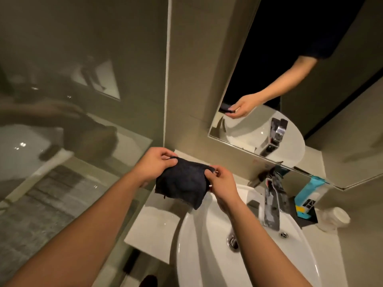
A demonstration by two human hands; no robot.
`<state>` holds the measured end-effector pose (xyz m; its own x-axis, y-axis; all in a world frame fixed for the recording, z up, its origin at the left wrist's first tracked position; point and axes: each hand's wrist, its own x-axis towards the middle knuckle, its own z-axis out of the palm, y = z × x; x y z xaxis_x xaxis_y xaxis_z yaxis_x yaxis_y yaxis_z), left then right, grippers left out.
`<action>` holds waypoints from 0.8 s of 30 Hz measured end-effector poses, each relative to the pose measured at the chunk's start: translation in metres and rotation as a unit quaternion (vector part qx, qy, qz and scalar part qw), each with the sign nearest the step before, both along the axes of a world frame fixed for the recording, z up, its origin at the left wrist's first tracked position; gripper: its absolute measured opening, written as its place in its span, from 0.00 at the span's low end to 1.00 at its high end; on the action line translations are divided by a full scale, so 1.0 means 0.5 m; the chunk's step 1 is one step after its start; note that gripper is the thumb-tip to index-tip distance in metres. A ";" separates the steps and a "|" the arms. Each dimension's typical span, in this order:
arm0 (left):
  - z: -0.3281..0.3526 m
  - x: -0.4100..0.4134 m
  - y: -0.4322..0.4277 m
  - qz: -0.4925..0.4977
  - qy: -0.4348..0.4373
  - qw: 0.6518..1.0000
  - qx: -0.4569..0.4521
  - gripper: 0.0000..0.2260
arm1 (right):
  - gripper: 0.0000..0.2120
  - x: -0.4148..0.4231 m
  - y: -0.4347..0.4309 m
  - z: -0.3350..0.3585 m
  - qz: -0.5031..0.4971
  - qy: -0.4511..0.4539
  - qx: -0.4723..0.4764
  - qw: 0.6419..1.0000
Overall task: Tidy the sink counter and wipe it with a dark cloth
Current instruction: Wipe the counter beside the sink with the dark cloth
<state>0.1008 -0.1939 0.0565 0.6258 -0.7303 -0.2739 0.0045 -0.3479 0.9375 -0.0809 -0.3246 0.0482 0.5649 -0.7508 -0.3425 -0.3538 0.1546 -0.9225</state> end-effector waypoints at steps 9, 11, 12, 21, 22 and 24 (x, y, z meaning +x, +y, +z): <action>-0.152 0.144 -0.195 -0.012 -0.237 0.963 0.130 0.20 | 0.25 0.112 -0.144 -0.145 -0.021 0.230 -0.121 0.965; -0.194 0.121 -0.194 -0.013 -0.272 0.956 0.112 0.16 | 0.21 0.072 -0.127 -0.161 -0.018 0.254 -0.189 0.948; -0.217 0.108 -0.191 -0.019 -0.279 0.954 0.109 0.13 | 0.20 0.050 -0.112 -0.168 -0.020 0.265 -0.222 0.938; -0.347 0.042 -0.195 -0.312 -0.345 0.874 0.137 0.40 | 0.31 -0.058 -0.014 -0.242 0.048 0.339 -0.332 0.879; -0.353 0.046 -0.201 -0.325 -0.360 0.864 0.138 0.42 | 0.31 -0.059 -0.014 -0.245 0.049 0.342 -0.340 0.875; -0.365 0.050 -0.206 -0.334 -0.390 0.847 0.137 0.44 | 0.32 -0.056 -0.013 -0.246 0.048 0.353 -0.344 0.869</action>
<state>0.1259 -0.2971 -0.1262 0.1662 -0.9690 -0.1830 -0.8629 -0.2327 0.4486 -0.1091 -0.3311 -0.0747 0.4683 -0.8757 -0.1179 -0.8492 -0.4093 -0.3337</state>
